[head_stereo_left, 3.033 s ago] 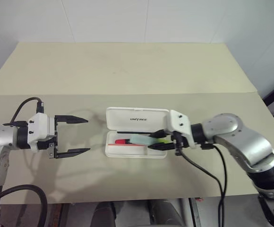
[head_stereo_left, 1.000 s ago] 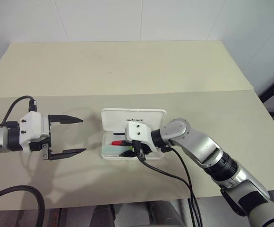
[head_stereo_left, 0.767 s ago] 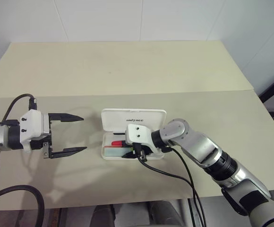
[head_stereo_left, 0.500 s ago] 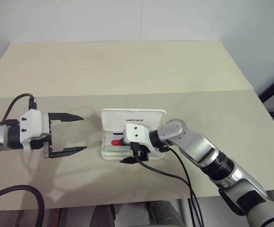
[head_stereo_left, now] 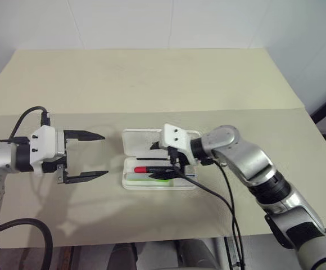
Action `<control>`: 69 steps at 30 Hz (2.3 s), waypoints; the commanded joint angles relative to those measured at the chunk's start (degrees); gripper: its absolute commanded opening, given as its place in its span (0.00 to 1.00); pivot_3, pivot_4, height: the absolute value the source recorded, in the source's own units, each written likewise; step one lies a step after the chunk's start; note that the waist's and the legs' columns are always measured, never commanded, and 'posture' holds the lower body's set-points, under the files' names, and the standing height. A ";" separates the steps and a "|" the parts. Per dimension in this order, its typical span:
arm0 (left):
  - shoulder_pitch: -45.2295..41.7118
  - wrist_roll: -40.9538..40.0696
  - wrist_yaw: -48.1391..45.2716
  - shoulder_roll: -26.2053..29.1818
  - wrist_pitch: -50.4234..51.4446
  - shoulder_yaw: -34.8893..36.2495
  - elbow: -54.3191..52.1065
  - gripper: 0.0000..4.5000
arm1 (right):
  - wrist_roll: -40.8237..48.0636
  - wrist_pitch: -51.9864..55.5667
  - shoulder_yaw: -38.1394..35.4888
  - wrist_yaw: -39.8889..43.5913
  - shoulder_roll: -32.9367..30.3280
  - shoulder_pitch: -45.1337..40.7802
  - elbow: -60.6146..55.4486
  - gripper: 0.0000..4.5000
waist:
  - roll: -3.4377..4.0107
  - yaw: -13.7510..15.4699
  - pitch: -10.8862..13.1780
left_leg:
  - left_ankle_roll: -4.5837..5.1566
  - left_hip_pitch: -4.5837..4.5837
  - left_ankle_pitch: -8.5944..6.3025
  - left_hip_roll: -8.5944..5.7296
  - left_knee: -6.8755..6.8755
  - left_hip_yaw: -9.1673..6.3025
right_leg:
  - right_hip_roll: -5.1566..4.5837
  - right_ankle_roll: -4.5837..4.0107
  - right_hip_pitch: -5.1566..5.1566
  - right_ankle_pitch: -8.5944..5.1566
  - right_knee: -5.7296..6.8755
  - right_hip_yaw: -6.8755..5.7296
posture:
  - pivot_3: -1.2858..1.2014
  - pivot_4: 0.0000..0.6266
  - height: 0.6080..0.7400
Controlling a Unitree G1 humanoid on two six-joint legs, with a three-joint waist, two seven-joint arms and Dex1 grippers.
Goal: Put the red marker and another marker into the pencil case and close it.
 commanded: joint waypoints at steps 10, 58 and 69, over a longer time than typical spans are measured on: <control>-7.25 0.42 -1.49 -3.19 -3.06 -6.88 4.32 1.00 | 17.17 23.82 -21.05 -2.34 -14.18 10.35 -15.84 1.00 | -0.01 -0.01 0.01 | 0.00 0.01 0.00 0.00 0.02 -0.01 | 0.02 0.02 0.02 0.01 0.00 0.02 | 0.52 0.24 1.00; -14.69 2.22 -1.82 -8.58 -6.52 -12.61 8.95 1.00 | 8.25 36.15 -25.92 -35.87 -7.56 18.50 -8.55 0.42 | -0.06 0.02 -0.02 | 0.03 0.05 0.01 -0.02 0.21 -0.07 | 0.03 0.18 0.23 0.09 -0.04 0.07 | 0.52 0.24 1.00; -14.50 2.19 -2.13 -8.79 -7.00 -12.72 9.38 1.00 | 9.70 18.06 -23.21 -17.54 -23.61 20.86 -6.89 0.08 | 0.04 1.05 0.04 | 0.06 0.00 0.00 -0.09 0.20 -0.07 | -0.02 0.21 0.25 0.10 -0.20 0.08 | 0.52 0.24 1.00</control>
